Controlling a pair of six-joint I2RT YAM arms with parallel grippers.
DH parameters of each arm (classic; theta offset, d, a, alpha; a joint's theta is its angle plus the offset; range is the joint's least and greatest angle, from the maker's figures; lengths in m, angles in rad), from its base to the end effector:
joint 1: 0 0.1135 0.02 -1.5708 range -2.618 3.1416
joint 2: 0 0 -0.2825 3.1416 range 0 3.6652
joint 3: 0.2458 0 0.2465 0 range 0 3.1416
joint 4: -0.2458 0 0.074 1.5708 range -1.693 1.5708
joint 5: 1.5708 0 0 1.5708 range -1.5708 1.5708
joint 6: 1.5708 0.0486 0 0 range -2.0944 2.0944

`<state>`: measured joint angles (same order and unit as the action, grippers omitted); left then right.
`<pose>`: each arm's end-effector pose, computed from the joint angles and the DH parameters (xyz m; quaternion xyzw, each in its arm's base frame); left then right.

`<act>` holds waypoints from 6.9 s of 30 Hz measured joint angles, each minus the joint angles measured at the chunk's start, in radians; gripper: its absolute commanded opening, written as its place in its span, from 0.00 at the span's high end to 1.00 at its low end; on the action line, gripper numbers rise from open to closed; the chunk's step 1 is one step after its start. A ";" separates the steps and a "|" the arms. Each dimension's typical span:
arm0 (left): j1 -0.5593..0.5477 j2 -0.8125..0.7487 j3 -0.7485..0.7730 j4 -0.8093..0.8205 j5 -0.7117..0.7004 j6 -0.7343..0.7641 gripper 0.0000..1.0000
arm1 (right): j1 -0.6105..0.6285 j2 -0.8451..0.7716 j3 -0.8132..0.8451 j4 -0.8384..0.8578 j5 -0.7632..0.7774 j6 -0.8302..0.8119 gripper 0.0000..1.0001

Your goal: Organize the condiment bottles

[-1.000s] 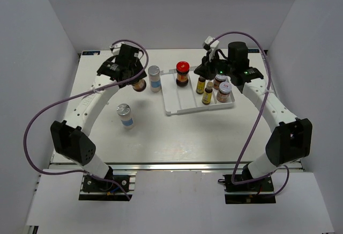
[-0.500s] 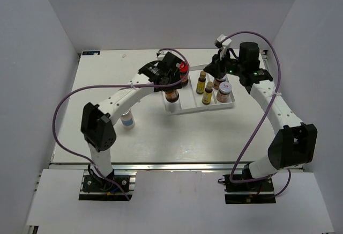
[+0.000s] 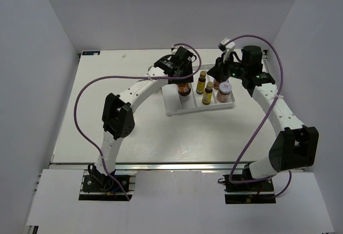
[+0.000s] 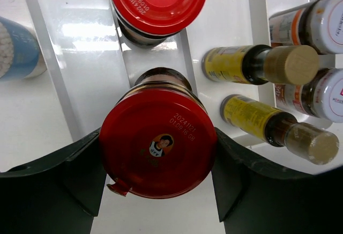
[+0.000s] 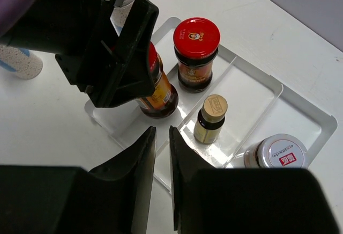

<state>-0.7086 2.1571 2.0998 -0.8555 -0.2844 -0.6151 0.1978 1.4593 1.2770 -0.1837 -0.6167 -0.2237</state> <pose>0.3826 -0.3100 0.2996 -0.0020 0.9379 -0.0908 0.3347 0.3285 0.0945 0.3692 -0.3324 0.7318 0.2431 0.5431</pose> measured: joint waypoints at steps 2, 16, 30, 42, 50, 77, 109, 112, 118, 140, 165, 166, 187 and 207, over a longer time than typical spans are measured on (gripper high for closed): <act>-0.002 0.000 0.008 -0.001 0.008 0.006 1.00 | -0.007 0.000 0.000 0.000 0.000 0.004 0.78; -0.010 0.089 0.029 0.012 0.031 0.042 0.57 | -0.023 0.000 -0.018 0.005 -0.005 0.011 0.68; -0.026 0.087 0.109 0.009 0.046 0.066 0.07 | -0.027 0.000 -0.024 0.005 -0.040 -0.006 0.36; 0.018 -0.335 -0.061 -0.008 -0.056 0.083 0.28 | -0.002 0.085 0.144 -0.028 -0.061 -0.046 0.36; 0.111 -0.895 -0.415 -0.027 -0.192 0.051 0.26 | 0.238 0.321 0.416 -0.098 0.118 -0.037 0.14; 0.104 -1.222 -0.759 -0.238 -0.226 -0.178 0.09 | 0.480 0.881 0.838 -0.146 0.454 0.093 0.11; 0.104 -1.215 -0.881 -0.233 -0.193 -0.196 0.07 | 0.435 0.750 0.688 0.049 0.303 0.070 0.94; 0.104 -1.216 -0.883 -0.227 -0.192 -0.195 0.07 | 0.422 0.669 0.648 0.049 0.311 0.066 0.94; 0.104 -1.221 -0.895 -0.223 -0.190 -0.195 0.06 | 0.397 0.620 0.620 0.050 0.354 0.048 0.94; 0.104 -1.204 -0.904 -0.282 -0.206 -0.198 0.03 | 0.391 0.761 0.592 -0.001 0.404 -0.043 0.25; 0.104 -1.057 -0.996 -0.208 -0.290 -0.182 0.02 | 0.391 0.469 0.557 -0.005 0.209 -0.098 0.12; 0.104 -1.047 -0.998 -0.203 -0.298 -0.179 0.02 | 0.391 0.451 0.551 -0.005 0.203 -0.097 0.12; 0.216 -0.885 -1.066 0.004 -0.248 -0.076 0.12 | 0.240 0.080 0.193 0.060 0.040 -0.006 0.12; 0.223 -0.864 -1.120 0.068 -0.225 -0.052 0.94 | 0.191 -0.051 0.046 0.058 0.037 0.032 0.12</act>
<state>-0.4854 1.2926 0.9794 -0.7879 -0.5098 -0.6670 0.3885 1.4082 1.3228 -0.1257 -0.5797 -0.1913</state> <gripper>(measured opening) 0.700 0.884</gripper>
